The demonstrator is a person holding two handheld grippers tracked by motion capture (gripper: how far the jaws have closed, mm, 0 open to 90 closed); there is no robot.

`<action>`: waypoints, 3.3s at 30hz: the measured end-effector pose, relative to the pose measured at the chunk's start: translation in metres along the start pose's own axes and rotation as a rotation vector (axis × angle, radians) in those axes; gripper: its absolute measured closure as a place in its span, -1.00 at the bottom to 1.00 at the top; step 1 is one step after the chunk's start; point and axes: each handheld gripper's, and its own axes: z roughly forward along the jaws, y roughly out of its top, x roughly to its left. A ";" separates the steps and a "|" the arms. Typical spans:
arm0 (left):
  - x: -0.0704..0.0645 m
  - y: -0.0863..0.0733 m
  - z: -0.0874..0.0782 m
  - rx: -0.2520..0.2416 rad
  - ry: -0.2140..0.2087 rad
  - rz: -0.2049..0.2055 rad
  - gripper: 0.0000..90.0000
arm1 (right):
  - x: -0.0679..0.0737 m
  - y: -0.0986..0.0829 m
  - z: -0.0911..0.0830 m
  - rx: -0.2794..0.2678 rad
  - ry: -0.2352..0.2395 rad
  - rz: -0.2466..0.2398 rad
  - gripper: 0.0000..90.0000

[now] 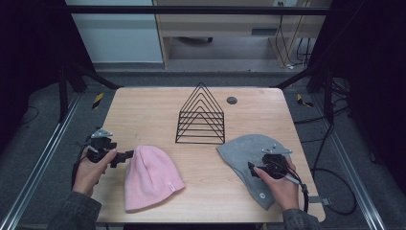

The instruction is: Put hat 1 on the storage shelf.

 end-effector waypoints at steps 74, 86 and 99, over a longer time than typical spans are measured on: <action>-0.094 0.058 -0.055 -0.095 0.045 0.469 0.76 | 0.011 0.021 -0.026 -0.175 0.021 -0.047 -0.42; -0.120 0.116 -0.093 -0.112 0.065 0.599 0.76 | 0.064 0.074 -0.071 -0.195 0.163 -0.271 -0.39; -0.121 0.144 -0.112 -0.140 0.040 0.589 0.76 | 0.103 0.109 -0.059 -0.162 0.223 -0.365 -0.29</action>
